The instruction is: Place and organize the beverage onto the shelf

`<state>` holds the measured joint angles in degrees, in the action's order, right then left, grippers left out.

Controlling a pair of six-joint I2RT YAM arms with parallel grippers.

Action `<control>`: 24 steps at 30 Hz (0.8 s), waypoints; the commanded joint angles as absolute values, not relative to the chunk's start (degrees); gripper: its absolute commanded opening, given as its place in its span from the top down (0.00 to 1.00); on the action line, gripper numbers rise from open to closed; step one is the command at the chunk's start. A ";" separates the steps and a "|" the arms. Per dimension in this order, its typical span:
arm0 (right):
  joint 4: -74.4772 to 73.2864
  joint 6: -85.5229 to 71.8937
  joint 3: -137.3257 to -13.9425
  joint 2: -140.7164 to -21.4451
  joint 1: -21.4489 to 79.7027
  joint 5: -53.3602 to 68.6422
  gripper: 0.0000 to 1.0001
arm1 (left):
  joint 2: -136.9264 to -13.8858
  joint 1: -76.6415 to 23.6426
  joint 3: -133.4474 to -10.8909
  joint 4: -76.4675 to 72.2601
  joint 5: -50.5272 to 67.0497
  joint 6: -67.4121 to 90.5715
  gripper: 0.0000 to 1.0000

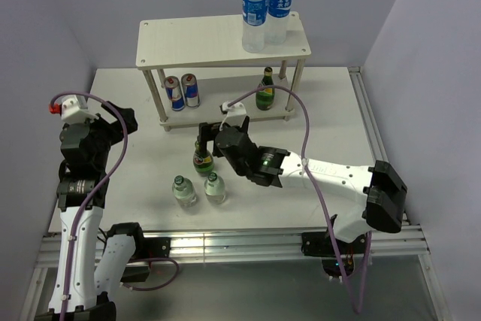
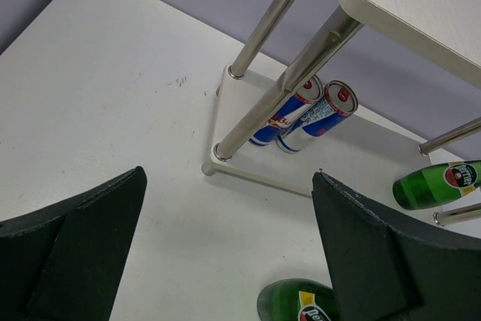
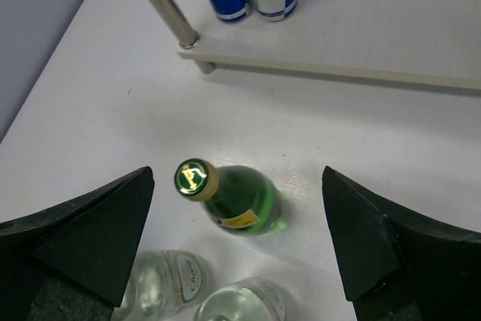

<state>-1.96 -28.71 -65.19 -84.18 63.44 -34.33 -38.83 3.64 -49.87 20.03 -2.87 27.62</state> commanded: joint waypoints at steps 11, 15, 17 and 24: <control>-1.32 -30.50 -69.96 -91.04 67.85 -32.87 0.00 | -37.71 4.13 -50.27 19.34 -3.08 26.28 0.01; -0.18 -29.80 -70.93 -93.42 67.76 -33.84 0.00 | -37.44 4.13 -50.27 19.34 -2.99 26.28 0.01; -0.18 -29.45 -71.28 -94.48 67.76 -35.33 0.00 | -37.35 4.13 -50.19 19.25 -2.99 26.28 0.01; 2.37 -27.95 -72.51 -97.64 67.76 -38.41 0.05 | -37.18 4.13 -50.19 19.16 -2.99 26.28 0.01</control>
